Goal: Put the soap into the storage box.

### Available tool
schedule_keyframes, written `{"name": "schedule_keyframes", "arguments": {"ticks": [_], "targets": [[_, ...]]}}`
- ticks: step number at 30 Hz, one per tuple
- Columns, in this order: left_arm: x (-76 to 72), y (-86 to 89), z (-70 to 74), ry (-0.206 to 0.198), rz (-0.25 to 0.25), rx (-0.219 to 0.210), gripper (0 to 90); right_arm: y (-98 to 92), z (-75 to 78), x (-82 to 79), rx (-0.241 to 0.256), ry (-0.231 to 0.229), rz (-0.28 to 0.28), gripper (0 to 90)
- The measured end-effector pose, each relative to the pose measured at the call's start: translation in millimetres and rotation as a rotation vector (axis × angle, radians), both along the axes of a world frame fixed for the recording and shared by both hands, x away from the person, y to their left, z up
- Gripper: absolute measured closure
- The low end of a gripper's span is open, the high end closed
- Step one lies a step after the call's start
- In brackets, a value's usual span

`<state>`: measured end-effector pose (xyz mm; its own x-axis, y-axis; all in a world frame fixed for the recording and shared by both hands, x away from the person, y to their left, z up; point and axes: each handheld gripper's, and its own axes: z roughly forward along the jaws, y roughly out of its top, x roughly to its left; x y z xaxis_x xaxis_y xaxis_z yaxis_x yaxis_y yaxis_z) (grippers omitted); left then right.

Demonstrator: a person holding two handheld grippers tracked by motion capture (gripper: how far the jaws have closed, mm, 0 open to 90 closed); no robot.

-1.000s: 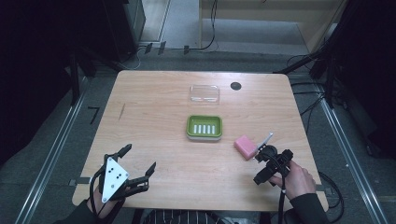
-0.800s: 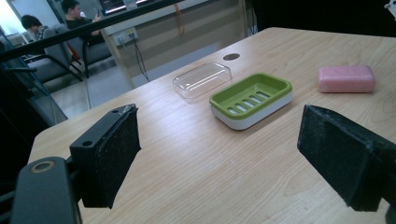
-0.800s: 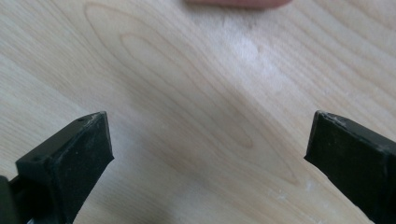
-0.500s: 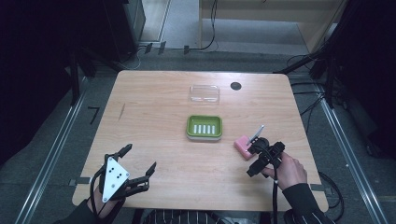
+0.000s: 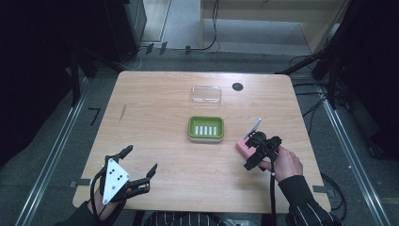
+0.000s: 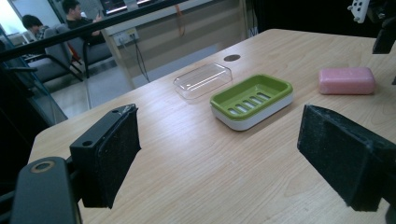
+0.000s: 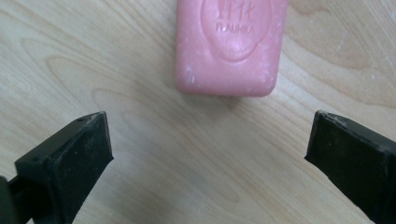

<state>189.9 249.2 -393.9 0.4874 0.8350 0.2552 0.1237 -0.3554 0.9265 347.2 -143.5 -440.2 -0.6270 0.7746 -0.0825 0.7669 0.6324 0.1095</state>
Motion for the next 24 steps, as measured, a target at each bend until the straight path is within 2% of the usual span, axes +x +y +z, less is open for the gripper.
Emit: {"name": "schedule_keyframes", "arguments": {"ticks": [9, 14, 16, 24], "targets": [[-0.3, -0.3, 0.1, -0.002, -0.001, 0.004, 13.3, 2.2, -1.5, 13.3, 0.014, 0.007, -0.022, 0.0], [-0.3, -0.3, 0.0, -0.002, -0.002, 0.005, 13.3, 6.3, -2.3, 18.0, 0.012, 0.017, -0.016, 0.0], [-0.3, -0.3, 0.0, -0.002, -0.001, 0.005, 13.2, 8.3, -3.2, 20.6, 0.011, 0.011, 0.004, 0.0], [-0.5, -0.3, 0.0, -0.003, -0.001, 0.004, 13.3, 11.1, -10.7, 33.0, 0.008, 0.027, 0.007, 0.0]]}}
